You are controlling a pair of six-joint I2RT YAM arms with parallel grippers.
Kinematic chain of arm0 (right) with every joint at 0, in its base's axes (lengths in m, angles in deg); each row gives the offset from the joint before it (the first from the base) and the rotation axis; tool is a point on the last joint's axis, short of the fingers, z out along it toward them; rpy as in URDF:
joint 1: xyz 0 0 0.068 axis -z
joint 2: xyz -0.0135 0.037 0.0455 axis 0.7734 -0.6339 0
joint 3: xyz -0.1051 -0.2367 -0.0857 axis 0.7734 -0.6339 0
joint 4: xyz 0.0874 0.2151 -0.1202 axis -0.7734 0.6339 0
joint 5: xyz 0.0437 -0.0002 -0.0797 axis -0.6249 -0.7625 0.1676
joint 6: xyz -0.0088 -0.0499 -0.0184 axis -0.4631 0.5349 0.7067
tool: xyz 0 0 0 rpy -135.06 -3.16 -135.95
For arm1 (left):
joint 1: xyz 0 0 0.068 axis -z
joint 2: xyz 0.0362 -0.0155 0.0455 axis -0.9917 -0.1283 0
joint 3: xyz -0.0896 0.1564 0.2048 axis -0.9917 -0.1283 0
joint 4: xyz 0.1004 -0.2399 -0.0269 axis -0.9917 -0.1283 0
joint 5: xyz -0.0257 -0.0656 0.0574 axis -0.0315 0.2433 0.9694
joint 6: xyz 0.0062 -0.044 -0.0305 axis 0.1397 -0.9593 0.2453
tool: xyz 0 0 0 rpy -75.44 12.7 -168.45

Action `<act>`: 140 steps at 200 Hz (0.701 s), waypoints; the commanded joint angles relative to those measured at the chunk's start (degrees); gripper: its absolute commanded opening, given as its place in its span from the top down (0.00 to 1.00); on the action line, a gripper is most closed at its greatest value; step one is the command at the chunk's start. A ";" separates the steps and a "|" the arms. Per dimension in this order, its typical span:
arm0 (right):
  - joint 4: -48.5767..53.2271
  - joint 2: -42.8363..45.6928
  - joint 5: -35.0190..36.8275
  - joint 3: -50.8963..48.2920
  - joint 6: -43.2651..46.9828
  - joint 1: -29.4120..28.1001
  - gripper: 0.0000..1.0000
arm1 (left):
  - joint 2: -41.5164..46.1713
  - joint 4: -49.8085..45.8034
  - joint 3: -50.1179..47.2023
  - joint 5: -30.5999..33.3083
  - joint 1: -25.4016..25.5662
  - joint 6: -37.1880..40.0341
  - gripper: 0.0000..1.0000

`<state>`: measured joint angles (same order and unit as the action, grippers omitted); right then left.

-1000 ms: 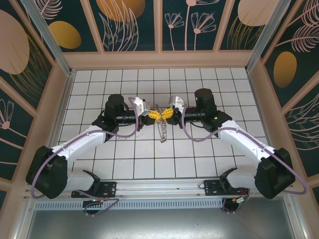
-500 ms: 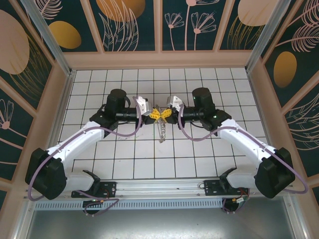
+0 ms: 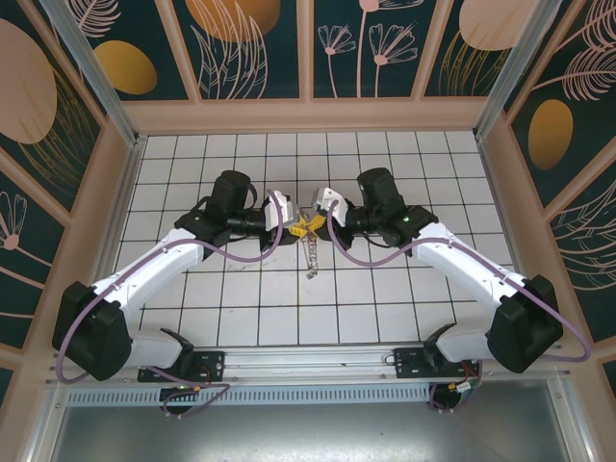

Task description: Put the keys on the keyring

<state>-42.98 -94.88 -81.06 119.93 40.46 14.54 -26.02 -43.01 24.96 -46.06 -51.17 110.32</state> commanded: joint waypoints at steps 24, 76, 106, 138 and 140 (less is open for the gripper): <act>-1.04 0.94 -0.70 1.67 0.74 -0.44 1.00 | -0.28 -2.94 1.46 0.96 0.25 2.08 0.77; -1.08 0.89 -1.06 1.68 0.42 -0.44 1.00 | -0.62 -1.16 2.23 -0.43 0.20 1.24 0.87; -1.07 1.04 -1.28 1.85 0.41 -0.45 1.00 | -0.98 -0.39 2.20 -0.93 0.24 0.72 1.00; -1.95 2.14 -1.72 0.59 0.75 -0.44 1.00 | -0.95 0.26 2.06 -0.48 0.20 -0.02 1.00; -2.04 2.23 -1.72 0.42 0.81 -0.38 0.99 | -0.91 0.59 2.00 -0.54 0.25 -0.24 1.00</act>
<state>-42.81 -94.86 -81.28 119.93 40.46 14.54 -26.46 -44.30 25.51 -45.14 -51.15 110.74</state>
